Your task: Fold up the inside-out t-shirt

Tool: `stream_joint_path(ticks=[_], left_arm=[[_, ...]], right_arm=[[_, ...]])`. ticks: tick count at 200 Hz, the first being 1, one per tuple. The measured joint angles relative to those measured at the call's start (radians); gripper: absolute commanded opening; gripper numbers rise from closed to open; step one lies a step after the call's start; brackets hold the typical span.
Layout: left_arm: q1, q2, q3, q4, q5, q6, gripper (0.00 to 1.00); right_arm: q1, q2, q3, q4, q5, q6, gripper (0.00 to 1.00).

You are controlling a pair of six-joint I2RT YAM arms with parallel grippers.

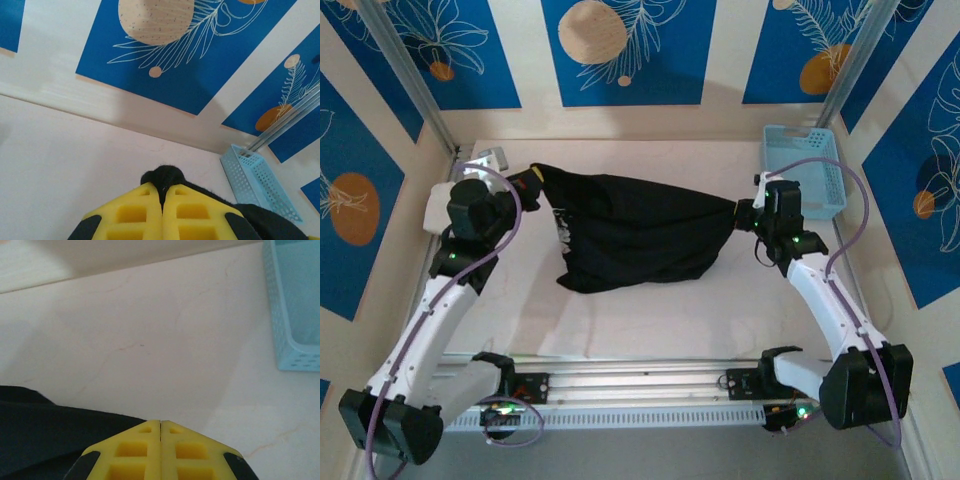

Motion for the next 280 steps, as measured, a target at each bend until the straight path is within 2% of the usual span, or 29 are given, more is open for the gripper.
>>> stream_joint_path(ticks=[36,44,75,91,102,119,139,160,182,204,228,246,280], left_arm=[[-0.06,0.096,0.0,0.016,0.084,-0.002,0.0],[-0.08,0.112,0.0,0.023,0.103,-0.002,0.0],[-0.121,0.132,0.0,0.05,0.161,-0.003,0.0],[-0.123,0.131,0.0,0.061,0.174,-0.006,0.0],[-0.123,0.13,0.0,0.067,0.174,-0.006,0.0],[-0.124,0.124,0.0,0.068,0.174,-0.006,0.0],[-0.124,0.119,0.0,0.069,0.174,-0.006,0.0],[-0.124,0.119,0.0,0.069,0.174,-0.006,0.0],[-0.124,0.119,0.0,0.069,0.175,-0.007,0.0],[-0.124,0.119,0.0,0.069,0.175,-0.007,0.0],[-0.124,0.119,0.0,0.069,0.174,-0.007,0.0],[-0.124,0.119,0.0,0.067,0.169,-0.006,0.0],[-0.126,0.119,0.0,0.059,0.08,0.01,0.0]], right_arm=[[0.065,0.139,0.013,0.01,-0.057,-0.001,0.0],[0.089,0.19,0.031,-0.003,-0.061,-0.006,0.04],[0.134,0.341,0.145,-0.088,-0.028,-0.039,0.34],[0.15,0.356,0.174,-0.106,0.018,-0.069,0.46],[0.173,0.337,0.172,-0.104,0.047,-0.091,0.61],[0.241,0.28,0.131,-0.051,0.05,-0.148,0.66],[0.349,0.208,0.067,0.039,-0.032,-0.208,0.69],[0.45,0.217,0.041,0.124,-0.118,-0.251,0.7],[0.508,0.29,0.041,0.196,-0.161,-0.274,0.66],[0.517,0.386,0.049,0.244,-0.18,-0.281,0.54],[0.517,0.467,0.077,0.274,-0.185,-0.281,0.18],[0.517,0.472,0.08,0.295,-0.185,-0.276,0.0],[0.475,0.344,0.045,0.343,-0.282,-0.229,0.0]])
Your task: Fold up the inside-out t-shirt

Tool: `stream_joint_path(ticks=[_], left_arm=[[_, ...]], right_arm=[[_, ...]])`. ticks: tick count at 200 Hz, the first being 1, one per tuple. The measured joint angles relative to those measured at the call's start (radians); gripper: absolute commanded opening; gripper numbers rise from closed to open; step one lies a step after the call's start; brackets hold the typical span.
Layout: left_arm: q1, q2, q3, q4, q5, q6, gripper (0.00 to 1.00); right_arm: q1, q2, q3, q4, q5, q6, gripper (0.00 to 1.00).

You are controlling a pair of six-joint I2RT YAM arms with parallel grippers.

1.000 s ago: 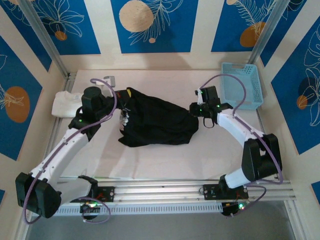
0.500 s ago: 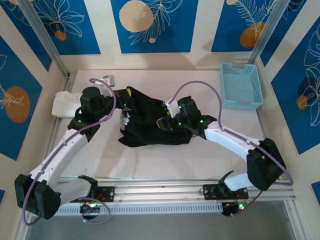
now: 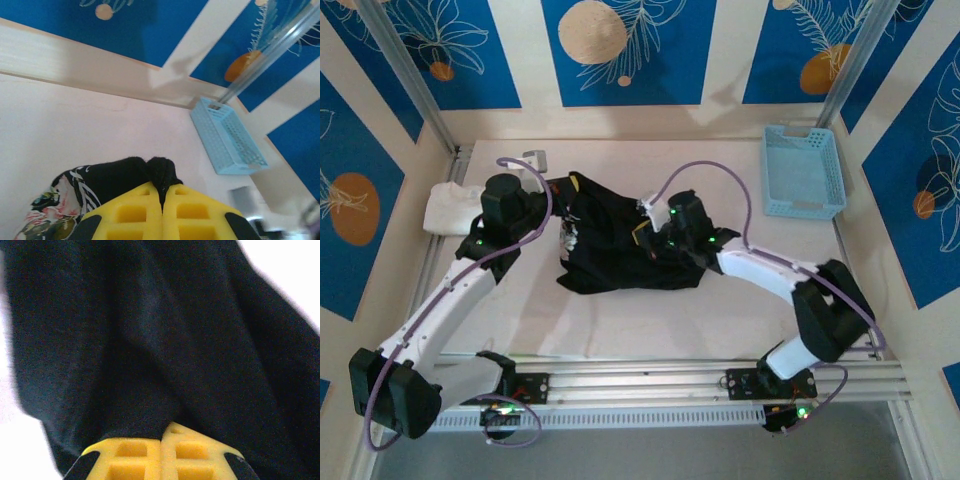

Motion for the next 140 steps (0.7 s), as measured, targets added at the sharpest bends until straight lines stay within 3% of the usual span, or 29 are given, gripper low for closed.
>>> stream_joint_path(ticks=[44,91,116,130,140], left_arm=[[0.0,0.055,0.0,0.001,-0.106,0.043,0.0],[0.0,0.093,-0.015,0.0,-0.126,0.071,0.0],[0.0,0.109,-0.017,-0.008,-0.126,0.106,0.15],[0.0,0.122,-0.029,-0.014,-0.126,0.132,0.36],[0.0,0.124,-0.054,-0.013,-0.127,0.145,0.45]], right_arm=[[-0.141,-0.214,0.006,0.036,-0.192,0.136,0.0],[-0.213,-0.231,0.043,0.037,-0.296,0.242,0.0],[-0.224,-0.195,0.054,0.03,-0.333,0.286,0.0],[-0.226,-0.167,0.064,0.029,-0.347,0.306,0.0],[-0.226,-0.149,0.071,0.025,-0.356,0.322,0.0]])
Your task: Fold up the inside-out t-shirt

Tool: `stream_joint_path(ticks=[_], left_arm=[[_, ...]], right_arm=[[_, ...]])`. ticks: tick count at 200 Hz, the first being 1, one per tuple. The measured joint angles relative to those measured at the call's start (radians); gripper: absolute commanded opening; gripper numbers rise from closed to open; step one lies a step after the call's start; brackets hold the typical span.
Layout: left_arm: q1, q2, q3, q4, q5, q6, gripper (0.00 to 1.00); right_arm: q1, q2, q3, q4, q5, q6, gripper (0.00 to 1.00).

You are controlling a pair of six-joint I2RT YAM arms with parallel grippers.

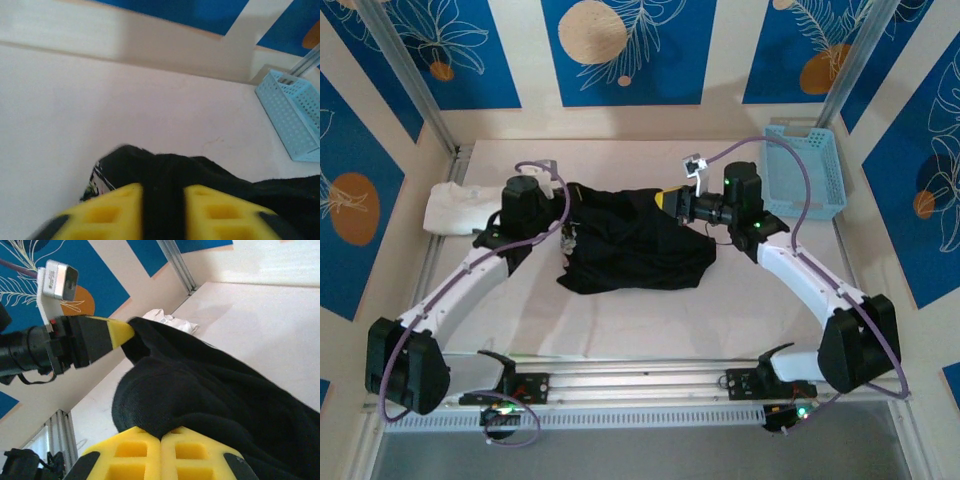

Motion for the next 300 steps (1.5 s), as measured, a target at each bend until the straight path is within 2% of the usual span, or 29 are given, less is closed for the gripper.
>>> stream_joint_path(ticks=[34,57,75,109,149,164,188,211,224,235,261,269,290,300], left_arm=[[-0.018,-0.074,-0.159,0.063,0.013,0.077,0.53],[-0.061,-0.154,-0.265,0.174,0.101,0.146,0.56],[-0.096,-0.158,-0.29,0.265,0.186,0.214,0.56],[-0.137,-0.052,-0.267,0.38,0.319,0.341,0.57],[-0.139,0.125,-0.141,0.381,0.447,0.432,0.57],[-0.14,0.177,-0.093,0.38,0.482,0.449,0.51],[-0.14,0.236,-0.045,0.357,0.506,0.476,0.27],[-0.14,0.261,-0.029,0.331,0.509,0.479,0.2],[-0.14,0.263,-0.029,0.318,0.508,0.481,0.11],[-0.14,0.263,-0.029,0.31,0.505,0.48,0.0],[-0.14,0.26,-0.029,0.297,0.496,0.443,0.0],[-0.14,0.255,-0.029,0.291,0.491,0.419,0.0],[-0.14,0.216,-0.032,0.288,0.476,0.332,0.0],[-0.14,0.179,-0.04,0.292,0.465,0.284,0.0]], right_arm=[[0.0,0.048,0.036,-0.028,-0.02,0.028,0.0],[0.0,0.058,0.054,-0.048,-0.026,0.035,0.0],[0.0,0.063,0.064,-0.057,-0.029,0.035,0.0],[0.0,0.071,0.072,-0.064,-0.038,0.039,0.0],[0.0,0.076,0.073,-0.076,-0.04,0.042,0.0],[0.0,0.076,0.074,-0.08,-0.04,0.042,0.0],[0.0,0.084,0.094,-0.091,-0.04,0.041,0.0],[0.0,0.085,0.106,-0.1,-0.04,0.041,0.0],[-0.001,0.087,0.107,-0.101,-0.04,0.041,0.0],[-0.003,0.092,0.107,-0.101,-0.04,0.041,0.0],[-0.003,0.115,0.124,-0.113,-0.025,0.041,0.0],[-0.001,0.121,0.136,-0.133,0.005,0.038,0.06],[0.016,0.148,0.204,-0.222,0.135,0.013,0.41],[0.024,0.176,0.256,-0.272,0.19,0.003,0.49]])
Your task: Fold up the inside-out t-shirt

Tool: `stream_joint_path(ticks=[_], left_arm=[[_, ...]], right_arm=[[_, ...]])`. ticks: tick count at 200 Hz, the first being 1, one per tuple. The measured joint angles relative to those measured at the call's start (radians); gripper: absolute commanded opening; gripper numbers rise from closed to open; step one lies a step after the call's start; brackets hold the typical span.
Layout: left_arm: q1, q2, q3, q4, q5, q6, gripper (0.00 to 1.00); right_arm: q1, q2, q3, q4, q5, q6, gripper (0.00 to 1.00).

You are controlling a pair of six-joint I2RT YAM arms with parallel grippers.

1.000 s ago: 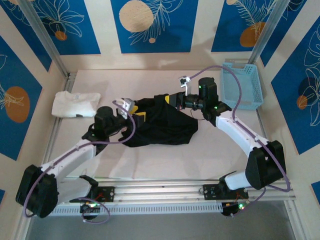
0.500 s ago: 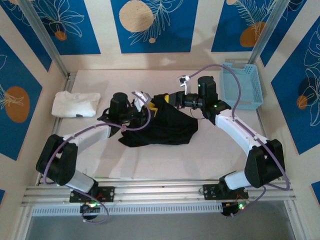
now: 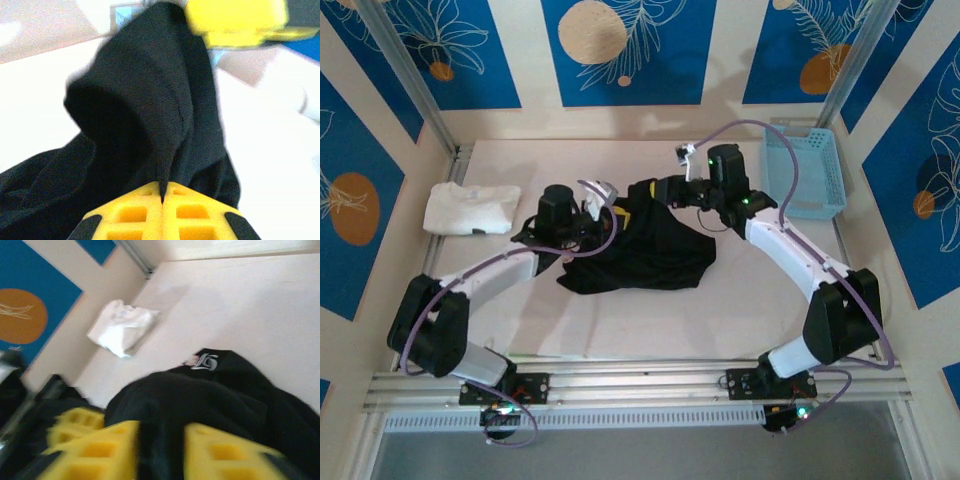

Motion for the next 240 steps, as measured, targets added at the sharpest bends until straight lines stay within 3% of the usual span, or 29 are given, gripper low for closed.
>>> stream_joint_path(ticks=[15,40,70,98,123,161,240], left_arm=[[0.0,-0.064,-0.011,0.004,-0.031,-0.067,0.0],[0.0,-0.159,-0.028,0.019,-0.087,-0.155,0.0],[0.0,-0.212,-0.033,0.011,-0.151,-0.216,0.0],[0.0,-0.219,-0.033,-0.022,-0.194,-0.248,0.0],[0.0,-0.22,-0.033,-0.051,-0.221,-0.267,0.0],[0.0,-0.242,-0.033,-0.072,-0.247,-0.283,0.0],[0.0,-0.258,-0.033,-0.072,-0.254,-0.31,0.0]], right_arm=[[0.003,0.062,0.108,-0.093,0.053,-0.036,0.58],[0.008,0.098,0.154,-0.185,0.149,-0.078,0.62],[0.04,-0.041,-0.052,-0.192,0.227,-0.119,0.69],[0.162,-0.213,-0.257,-0.164,0.297,-0.151,0.7],[0.223,-0.268,-0.371,-0.095,0.353,-0.143,0.7],[0.236,-0.22,-0.473,-0.01,0.444,-0.086,0.7],[0.256,-0.045,-0.484,0.163,0.687,-0.078,0.69]])
